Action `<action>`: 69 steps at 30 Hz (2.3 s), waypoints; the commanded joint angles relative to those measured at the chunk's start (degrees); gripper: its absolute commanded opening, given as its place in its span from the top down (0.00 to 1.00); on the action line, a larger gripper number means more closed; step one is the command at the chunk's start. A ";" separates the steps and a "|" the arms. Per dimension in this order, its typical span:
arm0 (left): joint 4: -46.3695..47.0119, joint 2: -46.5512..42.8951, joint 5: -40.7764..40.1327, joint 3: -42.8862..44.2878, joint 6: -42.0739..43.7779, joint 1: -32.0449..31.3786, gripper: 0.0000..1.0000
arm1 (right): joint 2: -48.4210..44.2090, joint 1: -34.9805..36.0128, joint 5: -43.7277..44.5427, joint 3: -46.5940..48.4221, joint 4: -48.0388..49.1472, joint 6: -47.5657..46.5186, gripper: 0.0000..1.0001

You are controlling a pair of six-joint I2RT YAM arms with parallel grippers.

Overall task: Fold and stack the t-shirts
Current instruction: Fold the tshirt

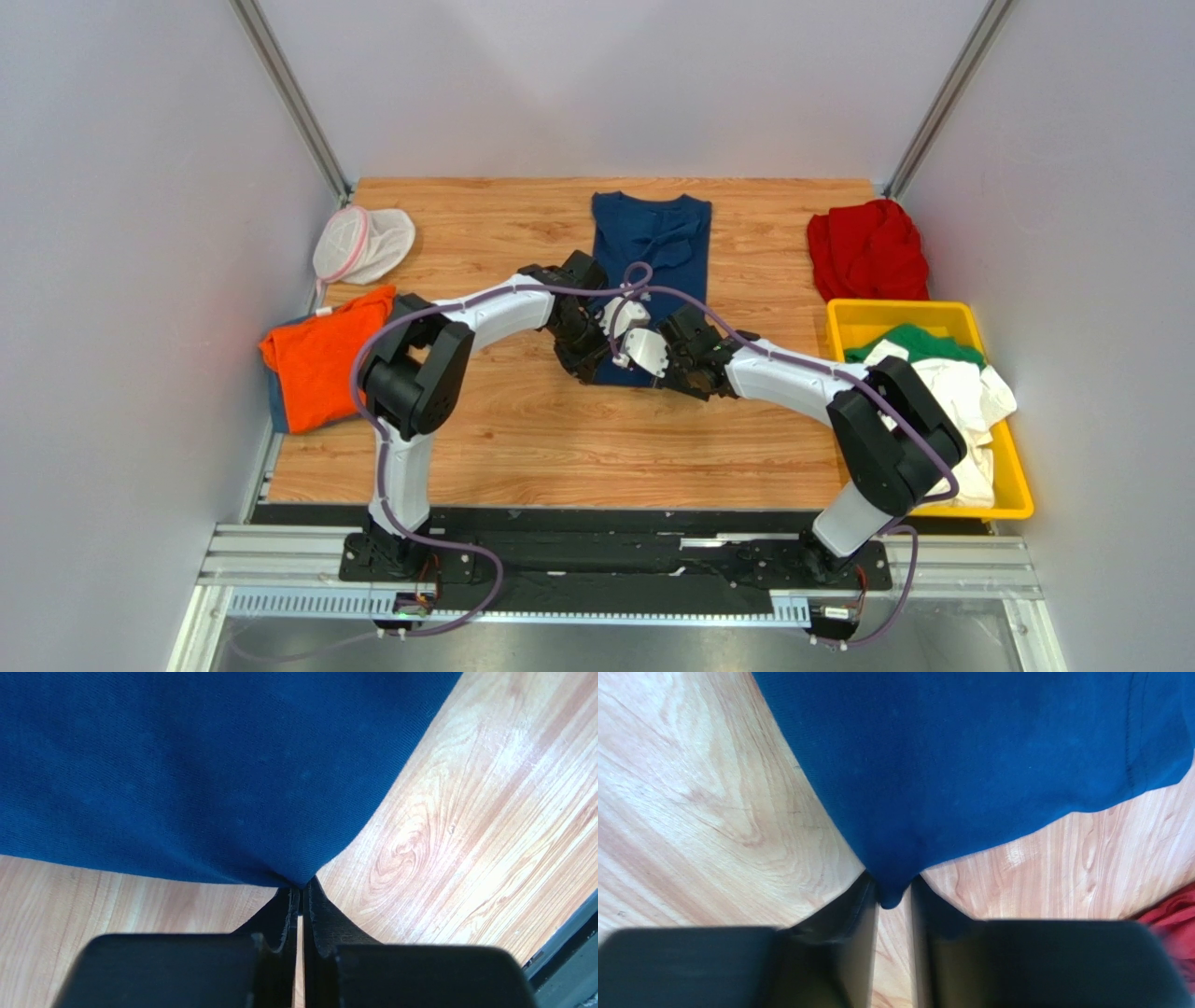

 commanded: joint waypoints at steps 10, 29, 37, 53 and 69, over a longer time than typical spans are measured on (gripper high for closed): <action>-0.58 -7.01 -0.33 -9.96 -2.04 -3.03 1.00 | -7.45 3.96 -1.53 -2.37 -6.35 3.68 1.00; 4.51 -26.79 0.90 -21.84 -2.83 -5.67 1.00 | -21.60 20.40 2.59 -2.47 -17.70 10.54 1.00; 3.90 -30.05 -2.79 -14.11 -1.78 -4.71 1.00 | -22.31 18.74 10.33 2.81 -17.08 7.91 1.00; 4.52 -12.31 -4.29 9.00 1.47 3.82 1.00 | -8.52 -1.90 5.24 20.11 -12.51 -3.69 1.00; -0.23 13.62 -4.46 41.51 4.20 8.65 1.00 | 14.68 -12.11 0.32 40.67 -11.28 -8.97 1.00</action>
